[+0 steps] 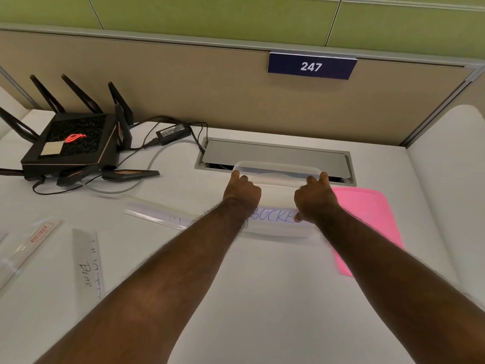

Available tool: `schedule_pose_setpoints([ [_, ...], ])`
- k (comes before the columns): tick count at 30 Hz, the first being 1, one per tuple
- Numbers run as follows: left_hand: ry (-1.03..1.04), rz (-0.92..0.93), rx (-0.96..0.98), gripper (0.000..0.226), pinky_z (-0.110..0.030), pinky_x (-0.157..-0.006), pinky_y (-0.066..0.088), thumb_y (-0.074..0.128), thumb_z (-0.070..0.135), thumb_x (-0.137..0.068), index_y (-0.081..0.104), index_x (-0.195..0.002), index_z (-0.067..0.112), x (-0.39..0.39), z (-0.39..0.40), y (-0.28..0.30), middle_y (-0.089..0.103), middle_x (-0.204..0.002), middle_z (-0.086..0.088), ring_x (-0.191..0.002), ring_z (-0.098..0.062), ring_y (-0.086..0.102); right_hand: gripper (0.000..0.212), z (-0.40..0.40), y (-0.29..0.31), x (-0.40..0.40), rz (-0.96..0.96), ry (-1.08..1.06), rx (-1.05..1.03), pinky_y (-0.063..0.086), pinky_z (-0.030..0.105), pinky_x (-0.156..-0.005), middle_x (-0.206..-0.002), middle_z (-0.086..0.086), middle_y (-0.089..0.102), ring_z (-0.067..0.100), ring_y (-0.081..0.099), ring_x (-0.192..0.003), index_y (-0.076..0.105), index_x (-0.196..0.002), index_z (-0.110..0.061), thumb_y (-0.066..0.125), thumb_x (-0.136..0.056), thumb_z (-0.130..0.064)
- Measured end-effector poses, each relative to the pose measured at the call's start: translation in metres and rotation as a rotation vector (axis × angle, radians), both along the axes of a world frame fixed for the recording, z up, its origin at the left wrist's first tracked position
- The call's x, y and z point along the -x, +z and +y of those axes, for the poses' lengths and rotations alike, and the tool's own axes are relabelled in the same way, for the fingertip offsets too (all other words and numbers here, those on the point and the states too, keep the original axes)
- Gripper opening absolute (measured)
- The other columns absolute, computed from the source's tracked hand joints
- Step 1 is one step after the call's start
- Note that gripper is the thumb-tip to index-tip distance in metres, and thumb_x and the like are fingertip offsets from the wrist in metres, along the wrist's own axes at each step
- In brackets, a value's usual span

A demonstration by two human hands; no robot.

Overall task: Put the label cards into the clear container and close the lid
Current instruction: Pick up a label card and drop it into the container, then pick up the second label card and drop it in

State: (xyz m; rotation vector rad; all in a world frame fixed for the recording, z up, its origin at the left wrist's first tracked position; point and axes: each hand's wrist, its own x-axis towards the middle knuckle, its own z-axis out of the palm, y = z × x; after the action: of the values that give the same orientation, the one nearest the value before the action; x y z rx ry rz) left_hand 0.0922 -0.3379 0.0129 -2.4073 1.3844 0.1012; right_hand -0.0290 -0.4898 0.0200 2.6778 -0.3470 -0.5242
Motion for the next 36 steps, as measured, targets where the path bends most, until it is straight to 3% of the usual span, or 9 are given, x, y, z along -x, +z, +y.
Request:
schedule_pose_setpoints([
  [8,0.008,-0.005,-0.05,0.035,-0.05,-0.115,0.015,0.068,0.038,-0.083,0.065,-0.109,0.016,0.003,0.0,0.006,0.069,-0.114,-0.006,-0.117,-0.026,0.053,0.059,0.005,0.003,0.001,0.021,-0.001,0.012,0.021,0.057,-0.107,-0.105,0.002,0.072,0.026,0.053,-0.115,0.068,-0.105,-0.017,0.065,-0.073,-0.067],
  [11,-0.022,0.084,-0.024,0.049,-0.048,-0.11,0.021,0.065,0.051,-0.082,0.062,-0.12,0.02,0.003,0.003,0.013,0.065,-0.122,-0.001,-0.121,-0.025,0.048,0.067,0.007,0.01,0.002,0.006,-0.056,-0.048,0.022,0.055,-0.105,-0.111,-0.001,0.069,0.025,0.052,-0.115,0.067,-0.112,-0.023,0.057,-0.071,-0.076],
  [14,-0.015,0.256,0.189,0.051,-0.044,-0.104,0.026,0.054,0.051,-0.088,0.053,-0.134,0.03,-0.003,0.009,0.033,0.056,-0.135,0.002,-0.126,-0.024,0.043,0.067,0.009,0.024,0.001,-0.096,-0.153,-0.15,0.024,0.052,-0.102,-0.116,-0.005,0.068,0.023,0.053,-0.116,0.064,-0.116,-0.031,0.052,-0.072,-0.079],
  [18,-0.007,0.191,0.438,0.04,-0.04,-0.093,0.031,0.05,0.034,-0.09,0.058,-0.128,0.033,-0.024,0.031,0.063,0.06,-0.128,0.004,-0.117,-0.023,0.048,0.054,0.018,0.051,-0.006,-0.302,-0.215,-0.184,0.027,0.049,-0.1,-0.118,-0.007,0.068,0.023,0.056,-0.112,0.06,-0.123,-0.036,0.051,-0.081,-0.069],
  [23,0.136,0.144,0.48,0.05,-0.039,-0.095,0.031,0.051,0.01,-0.078,0.062,-0.121,0.032,-0.059,0.077,0.084,0.061,-0.125,0.005,-0.117,-0.023,0.048,0.043,0.046,0.081,-0.024,-0.514,-0.235,-0.214,0.029,0.049,-0.101,-0.113,-0.006,0.07,0.024,0.058,-0.11,0.06,-0.125,-0.034,0.05,-0.087,-0.052],
  [31,0.391,0.063,0.501,0.044,-0.043,-0.098,0.033,0.054,0.018,-0.081,0.061,-0.121,0.033,-0.116,0.175,0.086,0.061,-0.128,0.004,-0.119,-0.025,0.049,0.036,0.124,0.092,-0.075,-0.604,-0.102,-0.277,0.028,0.048,-0.098,-0.117,-0.002,0.067,0.024,0.057,-0.108,0.063,-0.12,-0.033,0.049,-0.088,-0.041],
  [36,0.622,0.165,0.471,0.046,-0.045,-0.101,0.039,0.05,0.018,-0.083,0.058,-0.127,0.03,-0.135,0.233,0.059,0.059,-0.131,-0.003,-0.12,-0.029,0.05,0.037,0.185,0.066,-0.108,-0.538,0.034,-0.271,0.032,0.048,-0.09,-0.109,0.003,0.068,0.027,0.059,-0.1,0.066,-0.116,-0.027,0.051,-0.086,-0.044],
])
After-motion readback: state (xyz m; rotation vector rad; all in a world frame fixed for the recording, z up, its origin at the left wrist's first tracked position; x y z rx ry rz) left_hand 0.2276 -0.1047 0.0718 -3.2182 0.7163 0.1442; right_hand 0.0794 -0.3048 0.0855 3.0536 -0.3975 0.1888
